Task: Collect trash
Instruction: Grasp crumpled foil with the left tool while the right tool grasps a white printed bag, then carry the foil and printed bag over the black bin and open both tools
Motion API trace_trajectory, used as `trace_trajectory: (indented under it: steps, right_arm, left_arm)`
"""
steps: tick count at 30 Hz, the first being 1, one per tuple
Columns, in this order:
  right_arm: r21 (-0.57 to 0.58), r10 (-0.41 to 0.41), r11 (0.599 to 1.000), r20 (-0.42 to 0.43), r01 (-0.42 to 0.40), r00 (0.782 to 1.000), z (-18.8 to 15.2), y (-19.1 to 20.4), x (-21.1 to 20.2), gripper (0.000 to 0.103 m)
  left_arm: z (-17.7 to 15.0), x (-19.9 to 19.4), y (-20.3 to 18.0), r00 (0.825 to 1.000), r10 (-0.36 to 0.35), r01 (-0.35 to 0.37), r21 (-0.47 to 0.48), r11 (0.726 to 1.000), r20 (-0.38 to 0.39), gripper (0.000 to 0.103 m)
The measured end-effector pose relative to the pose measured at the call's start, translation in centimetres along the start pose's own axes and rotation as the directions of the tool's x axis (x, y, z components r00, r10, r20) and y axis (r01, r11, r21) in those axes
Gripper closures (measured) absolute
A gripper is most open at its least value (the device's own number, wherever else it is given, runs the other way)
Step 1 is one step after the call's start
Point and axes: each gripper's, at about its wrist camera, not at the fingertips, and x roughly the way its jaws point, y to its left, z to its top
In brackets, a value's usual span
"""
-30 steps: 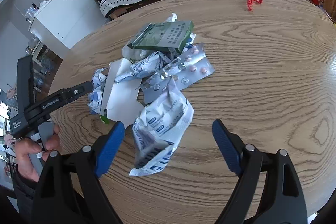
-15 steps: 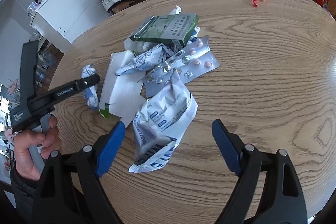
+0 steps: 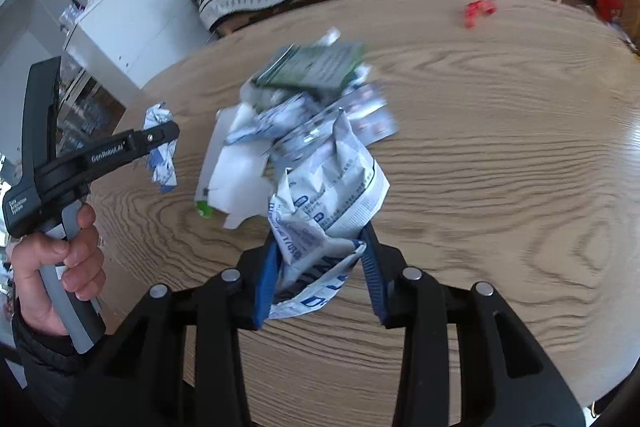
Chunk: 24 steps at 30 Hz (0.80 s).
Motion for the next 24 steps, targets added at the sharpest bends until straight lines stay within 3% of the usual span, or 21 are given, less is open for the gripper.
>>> trace_trajectory:
  steps: [6,14,18,21,24]
  right_arm:
    - [0.083,-0.091,0.993,0.071,0.085,0.993,-1.0,-6.0,-4.3,0.065]
    - [0.256,-0.232,0.947,0.137,0.192,0.963,-5.4,-16.5,-11.4,0.065]
    - [0.356,-0.324,0.899,0.146,0.256,0.935,-8.8,-22.4,-15.1,0.065]
    - [0.424,-0.422,0.843,0.141,0.33,0.896,-11.8,-26.6,-17.9,0.065]
    - [0.497,-0.494,0.783,0.128,0.375,0.86,-15.0,-30.7,-20.3,0.065]
  left_arm:
    - [-0.6,-1.2,-5.5,0.997,-0.071,0.068,0.092,0.993,0.026,0.079]
    - [-3.5,-1.2,-17.4,0.98,-0.2,0.196,0.252,0.948,-0.011,0.079]
    - [-6.2,-1.6,-24.8,0.96,-0.278,0.273,0.356,0.894,-0.039,0.079]
    - [-8.9,-1.8,-30.6,0.94,-0.332,0.331,0.433,0.839,-0.075,0.079]
    - [-12.3,-2.4,-36.9,0.91,-0.395,0.399,0.513,0.76,-0.122,0.079]
